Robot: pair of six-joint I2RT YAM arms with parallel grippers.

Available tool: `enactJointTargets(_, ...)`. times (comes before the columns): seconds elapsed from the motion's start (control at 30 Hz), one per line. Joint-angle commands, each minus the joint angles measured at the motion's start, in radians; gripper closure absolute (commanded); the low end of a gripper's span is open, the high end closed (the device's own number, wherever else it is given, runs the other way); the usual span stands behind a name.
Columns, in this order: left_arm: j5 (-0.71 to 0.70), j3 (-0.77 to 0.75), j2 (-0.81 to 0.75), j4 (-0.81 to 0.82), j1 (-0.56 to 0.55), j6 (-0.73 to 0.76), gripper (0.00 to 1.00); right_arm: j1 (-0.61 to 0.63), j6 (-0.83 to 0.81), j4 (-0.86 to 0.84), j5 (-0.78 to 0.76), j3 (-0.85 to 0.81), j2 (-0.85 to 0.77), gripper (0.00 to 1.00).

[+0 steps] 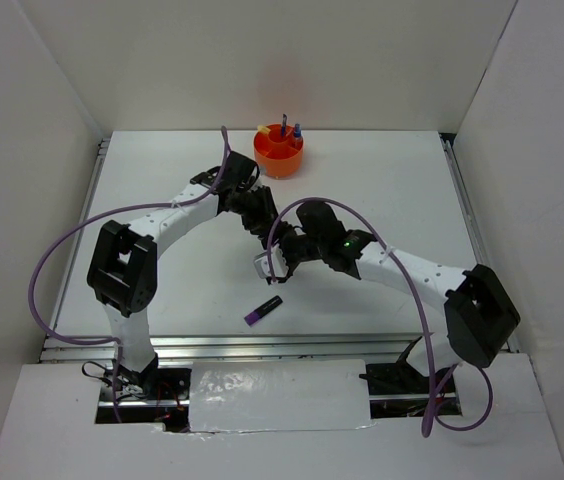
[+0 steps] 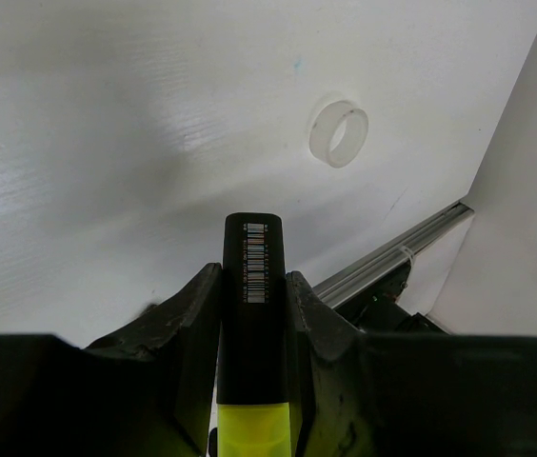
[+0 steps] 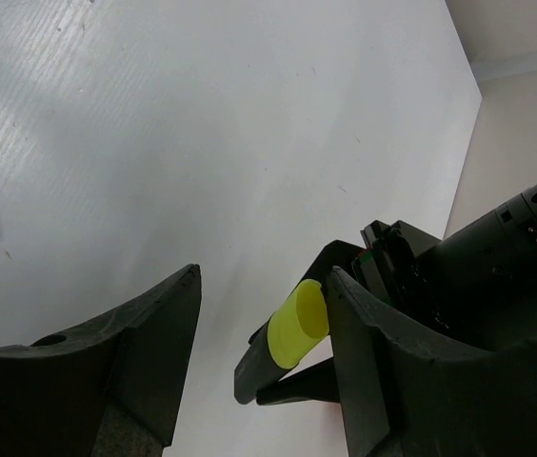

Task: Sort the stationery into containers
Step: Pass the stationery from the left arm to the right

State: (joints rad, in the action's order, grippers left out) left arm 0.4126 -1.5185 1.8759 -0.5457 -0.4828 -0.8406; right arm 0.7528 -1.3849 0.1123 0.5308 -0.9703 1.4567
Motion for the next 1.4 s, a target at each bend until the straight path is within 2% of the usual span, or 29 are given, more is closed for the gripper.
enactJointTargets(0.0, 0.037, 0.0, -0.031, -0.017, -0.004, 0.0, 0.99, -0.006, -0.006, -0.083, -0.017, -0.001, -0.058, 0.38)
enactJointTargets(0.3, 0.074, 0.024, -0.026, 0.007, 0.016, -0.017, 1.0, -0.004, -0.016, -0.089, -0.011, 0.028, -0.09, 0.35)
enactJointTargets(0.57, 0.057, 0.014, -0.044, -0.003, 0.016, -0.008, 1.0, -0.015, -0.017, 0.035, -0.066, -0.057, -0.006, 0.48)
enactJointTargets(0.87, 0.022, 0.0, -0.054, -0.014, 0.01, 0.005, 1.0, -0.01, 0.006, 0.119, -0.109, -0.131, 0.051, 0.52)
enactJointTargets(1.1, -0.04, -0.009, -0.06, -0.039, 0.007, 0.012, 1.0, 0.013, 0.017, 0.178, -0.143, -0.168, 0.071, 0.66)
enactJointTargets(1.23, -0.054, -0.006, -0.061, -0.042, 0.007, 0.008, 1.0, 0.029, 0.043, 0.187, -0.17, -0.183, 0.08, 0.66)
enactJointTargets(1.37, -0.055, -0.009, -0.06, -0.039, 0.007, 0.003, 1.0, 0.043, 0.078, 0.168, -0.198, -0.192, 0.099, 0.57)
